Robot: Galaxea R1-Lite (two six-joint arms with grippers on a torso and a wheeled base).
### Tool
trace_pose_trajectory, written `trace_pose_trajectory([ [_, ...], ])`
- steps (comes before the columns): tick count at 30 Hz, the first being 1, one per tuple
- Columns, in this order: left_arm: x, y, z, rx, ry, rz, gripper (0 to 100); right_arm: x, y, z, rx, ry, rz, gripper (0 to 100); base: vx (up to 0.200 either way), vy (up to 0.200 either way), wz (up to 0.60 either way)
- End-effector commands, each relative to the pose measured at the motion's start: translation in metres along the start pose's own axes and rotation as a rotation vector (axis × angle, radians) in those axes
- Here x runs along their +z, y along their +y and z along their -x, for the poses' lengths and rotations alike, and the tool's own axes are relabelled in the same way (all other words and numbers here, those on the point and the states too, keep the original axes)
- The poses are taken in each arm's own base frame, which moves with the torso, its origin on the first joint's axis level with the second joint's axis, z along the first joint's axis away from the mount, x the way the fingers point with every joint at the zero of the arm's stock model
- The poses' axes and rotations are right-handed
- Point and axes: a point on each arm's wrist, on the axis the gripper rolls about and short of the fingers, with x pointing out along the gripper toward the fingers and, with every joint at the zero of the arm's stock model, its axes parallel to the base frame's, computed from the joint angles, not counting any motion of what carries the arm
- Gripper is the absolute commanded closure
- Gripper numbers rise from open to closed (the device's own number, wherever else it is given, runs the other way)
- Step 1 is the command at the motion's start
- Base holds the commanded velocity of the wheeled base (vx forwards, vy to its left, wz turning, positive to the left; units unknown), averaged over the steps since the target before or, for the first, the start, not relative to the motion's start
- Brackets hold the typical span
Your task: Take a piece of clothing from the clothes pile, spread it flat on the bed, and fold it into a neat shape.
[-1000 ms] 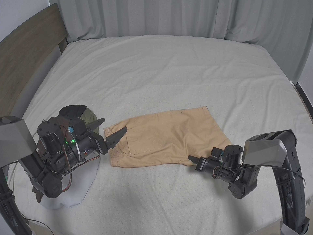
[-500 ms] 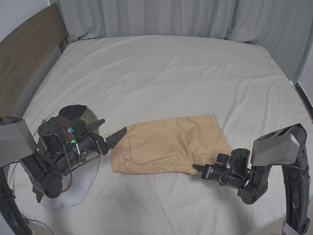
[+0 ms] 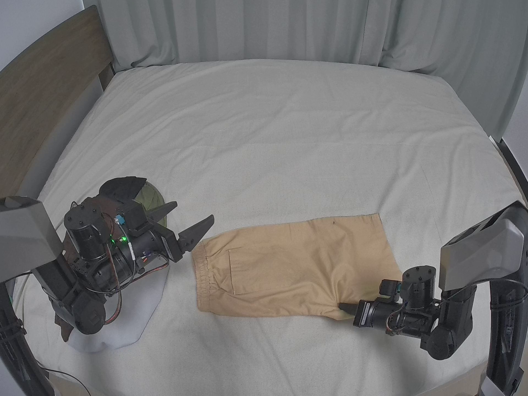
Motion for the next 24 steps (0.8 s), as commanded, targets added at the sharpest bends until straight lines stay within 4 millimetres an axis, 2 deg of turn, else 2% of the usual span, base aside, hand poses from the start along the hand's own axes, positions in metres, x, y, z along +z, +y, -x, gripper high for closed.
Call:
trace_pose_trajectory([
  [1,0.0,0.0,0.0,0.0,-0.001,0.0,0,-0.009,0.002,0.009,-0.027,0.034,-0.004,100,0.0,0.0,0.0],
  [13,0.0,-0.001,0.0,-0.001,-0.001,0.001,0,-0.021,0.003,0.005,-0.026,0.082,0.002,100,0.0,0.0,0.0],
  [14,0.0,-0.001,0.0,-0.001,0.001,0.002,0,-0.021,0.003,0.004,-0.025,0.081,0.003,0,0.0,0.0,0.0],
  [19,0.0,0.0,0.0,-0.003,-0.002,0.002,0,-0.023,0.004,0.007,-0.028,0.092,0.003,0,0.0,0.0,0.0],
  [21,0.002,-0.001,0.0,-0.016,-0.005,0.022,0,-0.038,0.007,0.022,-0.038,0.172,0.009,0,0.0,0.0,0.0],
  [24,0.002,-0.002,0.001,-0.029,-0.001,0.038,0,-0.05,0.016,0.028,-0.017,0.234,0.049,0,0.0,0.0,0.0],
])
